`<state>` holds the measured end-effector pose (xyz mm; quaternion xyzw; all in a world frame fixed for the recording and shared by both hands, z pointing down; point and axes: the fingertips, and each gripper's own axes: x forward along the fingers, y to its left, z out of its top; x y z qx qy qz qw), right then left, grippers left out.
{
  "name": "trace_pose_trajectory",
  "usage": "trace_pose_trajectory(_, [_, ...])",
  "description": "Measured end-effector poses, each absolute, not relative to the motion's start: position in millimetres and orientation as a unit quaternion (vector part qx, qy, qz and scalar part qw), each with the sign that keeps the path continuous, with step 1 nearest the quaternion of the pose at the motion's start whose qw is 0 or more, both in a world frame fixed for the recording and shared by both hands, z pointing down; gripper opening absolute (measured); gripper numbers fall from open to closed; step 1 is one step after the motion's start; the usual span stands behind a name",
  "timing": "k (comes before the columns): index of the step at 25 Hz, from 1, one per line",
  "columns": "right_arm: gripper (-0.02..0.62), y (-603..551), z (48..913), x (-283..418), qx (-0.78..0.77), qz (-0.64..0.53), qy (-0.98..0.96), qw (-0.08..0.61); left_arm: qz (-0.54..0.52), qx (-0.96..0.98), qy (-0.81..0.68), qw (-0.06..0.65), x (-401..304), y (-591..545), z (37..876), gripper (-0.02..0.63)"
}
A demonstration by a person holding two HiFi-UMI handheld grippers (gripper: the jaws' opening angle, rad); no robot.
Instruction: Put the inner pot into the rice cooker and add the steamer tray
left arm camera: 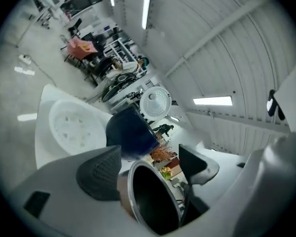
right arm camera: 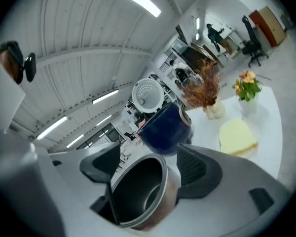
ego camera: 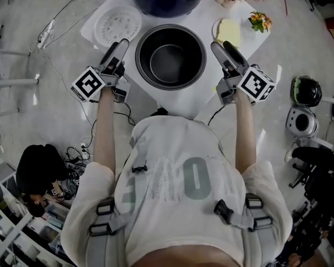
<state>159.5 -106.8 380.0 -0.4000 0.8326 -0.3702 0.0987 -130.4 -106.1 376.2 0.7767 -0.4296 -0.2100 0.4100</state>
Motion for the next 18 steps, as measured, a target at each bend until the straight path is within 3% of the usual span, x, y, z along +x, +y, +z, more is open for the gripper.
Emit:
trace_pose_trajectory(10, [0.337, -88.3, 456.3, 149.0, -0.329, -0.565, 0.731, 0.199, -0.281, 0.698, -0.348, 0.558, -107.8, -83.6, 450.0, 0.314])
trace_pose_trajectory(14, [0.327, -84.2, 465.0, 139.4, -0.302, -0.617, 0.683, 0.247, -0.312, 0.667, -0.330, 0.590, -107.6, -79.6, 459.3, 0.283])
trace_pose_trajectory(18, [0.308, -82.6, 466.6, 137.2, -0.302, -0.627, 0.672, 0.254, -0.308, 0.659, -0.328, 0.602, -106.9, -77.2, 464.0, 0.241])
